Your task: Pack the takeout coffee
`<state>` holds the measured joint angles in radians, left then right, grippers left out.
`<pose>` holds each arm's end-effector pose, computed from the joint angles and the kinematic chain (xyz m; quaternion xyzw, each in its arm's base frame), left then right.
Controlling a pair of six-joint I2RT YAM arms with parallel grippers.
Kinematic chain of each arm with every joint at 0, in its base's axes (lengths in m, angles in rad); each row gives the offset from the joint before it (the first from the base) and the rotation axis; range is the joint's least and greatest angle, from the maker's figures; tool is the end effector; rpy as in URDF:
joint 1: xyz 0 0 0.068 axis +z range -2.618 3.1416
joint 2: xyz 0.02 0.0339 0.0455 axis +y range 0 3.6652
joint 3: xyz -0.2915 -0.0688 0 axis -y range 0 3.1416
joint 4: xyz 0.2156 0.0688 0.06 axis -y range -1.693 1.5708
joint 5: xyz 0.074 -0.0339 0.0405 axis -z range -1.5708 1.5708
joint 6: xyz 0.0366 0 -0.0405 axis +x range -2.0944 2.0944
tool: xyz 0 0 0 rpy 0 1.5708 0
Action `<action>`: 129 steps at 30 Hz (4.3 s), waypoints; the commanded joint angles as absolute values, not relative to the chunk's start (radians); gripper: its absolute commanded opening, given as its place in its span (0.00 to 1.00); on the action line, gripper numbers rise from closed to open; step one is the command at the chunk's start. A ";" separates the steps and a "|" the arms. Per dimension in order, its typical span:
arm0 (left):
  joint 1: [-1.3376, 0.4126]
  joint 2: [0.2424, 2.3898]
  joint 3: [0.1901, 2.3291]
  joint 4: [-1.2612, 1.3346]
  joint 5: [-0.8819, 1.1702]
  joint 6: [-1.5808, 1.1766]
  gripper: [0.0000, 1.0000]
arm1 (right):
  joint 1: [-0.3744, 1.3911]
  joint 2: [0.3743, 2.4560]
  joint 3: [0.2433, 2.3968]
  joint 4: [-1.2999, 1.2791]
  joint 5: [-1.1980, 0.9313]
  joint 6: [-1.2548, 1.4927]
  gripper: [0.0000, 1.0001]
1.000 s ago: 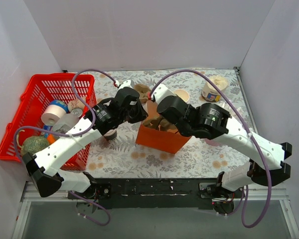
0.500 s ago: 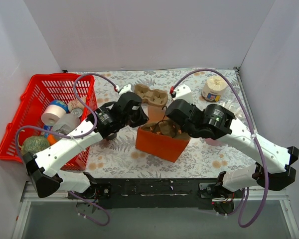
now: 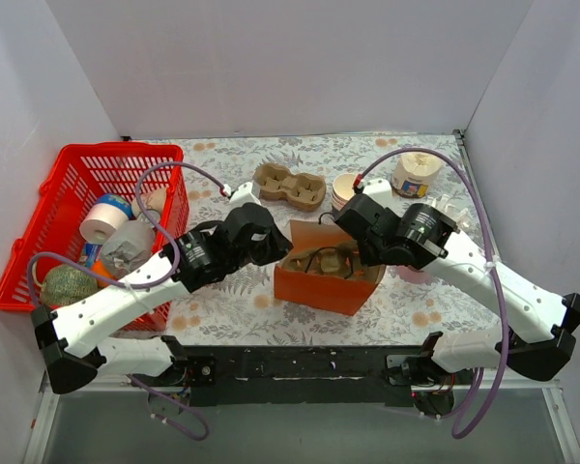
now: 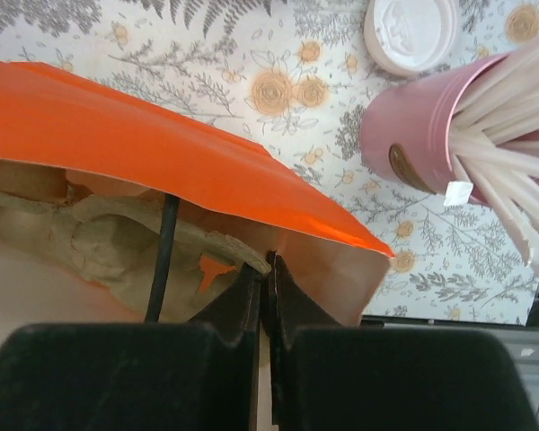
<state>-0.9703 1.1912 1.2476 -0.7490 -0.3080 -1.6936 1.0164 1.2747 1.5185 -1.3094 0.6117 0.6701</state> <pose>0.1265 -0.1651 0.3868 -0.3775 0.8135 -0.3753 0.2343 0.1126 0.1420 0.4116 -0.0850 0.9225 -0.0159 0.3762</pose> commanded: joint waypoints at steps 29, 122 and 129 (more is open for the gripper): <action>-1.382 1.094 1.127 -0.700 -0.693 -1.987 0.00 | 0.919 1.054 1.164 -1.141 0.451 1.104 0.01; -1.382 1.112 1.140 -0.834 -0.753 -2.103 0.00 | 0.911 1.209 1.101 -0.986 0.416 0.618 0.33; -1.382 1.111 1.137 -0.836 -0.758 -2.106 0.00 | 0.899 1.236 1.011 -0.924 0.379 0.603 0.34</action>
